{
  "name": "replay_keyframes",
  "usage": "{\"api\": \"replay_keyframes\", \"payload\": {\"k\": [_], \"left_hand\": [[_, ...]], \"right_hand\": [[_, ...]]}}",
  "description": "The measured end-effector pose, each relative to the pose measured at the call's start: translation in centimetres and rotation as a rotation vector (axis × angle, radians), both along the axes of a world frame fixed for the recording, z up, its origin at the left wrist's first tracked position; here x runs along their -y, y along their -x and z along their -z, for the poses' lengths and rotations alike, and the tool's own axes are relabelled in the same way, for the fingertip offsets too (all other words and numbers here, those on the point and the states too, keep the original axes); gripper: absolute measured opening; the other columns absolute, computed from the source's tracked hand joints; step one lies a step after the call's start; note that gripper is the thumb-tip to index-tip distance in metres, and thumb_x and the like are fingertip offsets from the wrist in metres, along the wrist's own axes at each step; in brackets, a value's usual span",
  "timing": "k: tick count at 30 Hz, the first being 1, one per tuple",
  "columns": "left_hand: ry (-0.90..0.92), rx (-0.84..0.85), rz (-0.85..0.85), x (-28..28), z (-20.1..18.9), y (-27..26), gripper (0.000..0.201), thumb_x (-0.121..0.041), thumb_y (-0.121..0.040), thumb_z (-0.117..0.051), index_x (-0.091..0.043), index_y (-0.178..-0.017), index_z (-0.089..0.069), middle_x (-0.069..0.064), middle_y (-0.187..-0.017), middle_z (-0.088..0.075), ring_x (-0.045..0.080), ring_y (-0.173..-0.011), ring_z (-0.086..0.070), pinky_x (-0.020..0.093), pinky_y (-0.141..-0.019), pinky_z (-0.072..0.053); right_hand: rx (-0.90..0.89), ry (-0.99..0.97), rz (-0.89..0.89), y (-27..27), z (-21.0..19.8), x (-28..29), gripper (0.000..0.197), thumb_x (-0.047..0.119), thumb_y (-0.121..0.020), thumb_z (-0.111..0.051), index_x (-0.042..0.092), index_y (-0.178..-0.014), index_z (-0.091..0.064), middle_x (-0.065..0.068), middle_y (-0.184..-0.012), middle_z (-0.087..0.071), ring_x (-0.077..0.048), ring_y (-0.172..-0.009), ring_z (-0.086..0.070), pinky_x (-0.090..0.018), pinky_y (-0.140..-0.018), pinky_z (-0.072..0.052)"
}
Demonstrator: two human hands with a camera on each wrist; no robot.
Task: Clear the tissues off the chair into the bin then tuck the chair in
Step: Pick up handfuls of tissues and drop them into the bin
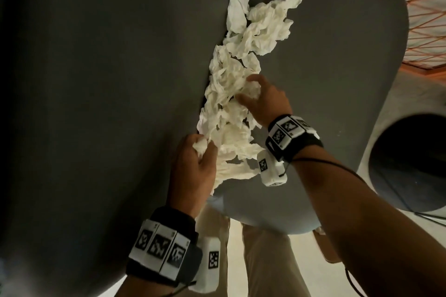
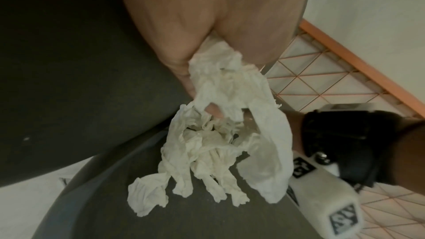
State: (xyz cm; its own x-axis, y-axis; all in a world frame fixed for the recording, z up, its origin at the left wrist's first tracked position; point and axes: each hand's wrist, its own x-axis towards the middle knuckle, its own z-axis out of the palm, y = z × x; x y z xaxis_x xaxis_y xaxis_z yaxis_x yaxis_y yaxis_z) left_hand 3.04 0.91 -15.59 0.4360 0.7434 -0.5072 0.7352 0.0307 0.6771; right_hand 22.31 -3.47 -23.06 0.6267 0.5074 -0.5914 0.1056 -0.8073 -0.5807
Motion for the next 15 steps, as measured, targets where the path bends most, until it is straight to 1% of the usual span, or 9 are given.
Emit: {"api": "replay_keyframes", "payload": {"k": [1,3,4,6,8,10,12,14,15], "left_hand": [[0.005,0.005,-0.013,0.0,-0.4,0.1,0.028,-0.042,-0.088,-0.053,-0.017,-0.094,-0.062,0.001,-0.088,-0.069,0.012,-0.080,-0.067,0.027,-0.071,-0.054],[0.014,0.009,-0.016,-0.1,-1.2,0.2,0.014,-0.032,-0.089,-0.060,-0.018,-0.086,-0.062,-0.007,-0.074,-0.065,0.007,-0.067,-0.062,0.016,-0.060,-0.048],[0.035,0.017,-0.022,-0.2,-1.4,0.3,0.010,-0.027,-0.089,-0.062,-0.019,-0.084,-0.062,-0.006,-0.070,-0.065,0.010,-0.064,-0.062,0.017,-0.056,-0.047],[0.091,0.057,-0.047,-0.4,-1.9,0.4,0.009,-0.025,-0.087,-0.066,-0.018,-0.081,-0.065,0.000,-0.069,-0.069,0.021,-0.067,-0.067,0.033,-0.057,-0.054],[0.119,0.094,-0.073,-0.5,-2.2,0.2,0.009,-0.023,-0.084,-0.069,-0.017,-0.079,-0.065,0.006,-0.071,-0.070,0.031,-0.070,-0.068,0.042,-0.059,-0.055],[0.136,0.104,-0.089,-0.7,-2.0,-0.1,0.007,-0.023,-0.083,-0.070,-0.020,-0.081,-0.063,0.007,-0.075,-0.070,0.031,-0.073,-0.068,0.043,-0.060,-0.056],[0.141,0.080,-0.062,-0.9,-1.5,-0.3,0.012,-0.019,-0.083,-0.067,-0.028,-0.087,-0.060,0.000,-0.082,-0.069,0.022,-0.076,-0.067,0.038,-0.063,-0.056],[0.163,0.060,0.002,-1.0,-1.1,-0.5,0.024,-0.012,-0.087,-0.061,-0.035,-0.094,-0.059,-0.009,-0.093,-0.067,0.008,-0.084,-0.066,0.021,-0.066,-0.054],[0.176,0.042,0.028,-1.0,-1.1,-0.7,0.023,-0.011,-0.090,-0.058,-0.033,-0.097,-0.062,-0.010,-0.094,-0.067,0.004,-0.086,-0.065,0.015,-0.067,-0.052]], "right_hand": [[0.025,0.044,-0.021,-0.2,0.2,-0.4,0.040,0.055,-0.082,-0.062,0.034,-0.116,-0.056,-0.004,-0.117,-0.064,-0.027,-0.101,-0.063,-0.045,-0.090,-0.052],[0.052,0.101,-0.027,-0.6,0.0,-0.7,0.033,0.046,-0.088,-0.057,0.028,-0.115,-0.060,-0.006,-0.118,-0.064,-0.031,-0.102,-0.064,-0.047,-0.089,-0.053],[0.041,0.105,-0.009,-0.8,-0.2,-0.8,0.033,0.042,-0.089,-0.055,0.025,-0.117,-0.060,-0.007,-0.118,-0.064,-0.031,-0.101,-0.064,-0.047,-0.089,-0.053],[0.004,0.081,0.058,-1.0,-0.8,-0.5,0.032,0.036,-0.090,-0.051,0.018,-0.115,-0.061,-0.008,-0.111,-0.065,-0.030,-0.096,-0.064,-0.044,-0.087,-0.054],[-0.014,0.042,0.133,-1.2,-1.5,0.0,0.023,0.033,-0.090,-0.049,0.015,-0.095,-0.061,-0.006,-0.091,-0.065,-0.029,-0.086,-0.062,-0.037,-0.076,-0.052],[-0.016,0.010,0.222,-1.4,-2.4,1.1,0.027,0.034,-0.092,-0.050,0.010,-0.083,-0.060,-0.003,-0.075,-0.060,-0.026,-0.076,-0.059,-0.029,-0.066,-0.045],[-0.007,-0.033,0.331,-1.7,-3.2,2.9,0.030,0.035,-0.091,-0.054,0.008,-0.088,-0.066,-0.003,-0.075,-0.063,-0.024,-0.074,-0.061,-0.027,-0.065,-0.046],[-0.022,-0.061,0.446,-1.9,-3.7,5.3,0.019,0.030,-0.087,-0.060,0.013,-0.091,-0.067,-0.001,-0.080,-0.066,-0.021,-0.077,-0.063,-0.028,-0.067,-0.047],[-0.026,-0.068,0.506,-1.8,-3.8,6.5,0.010,0.027,-0.084,-0.062,0.017,-0.086,-0.064,0.001,-0.078,-0.065,-0.022,-0.076,-0.063,-0.030,-0.066,-0.049]]}}
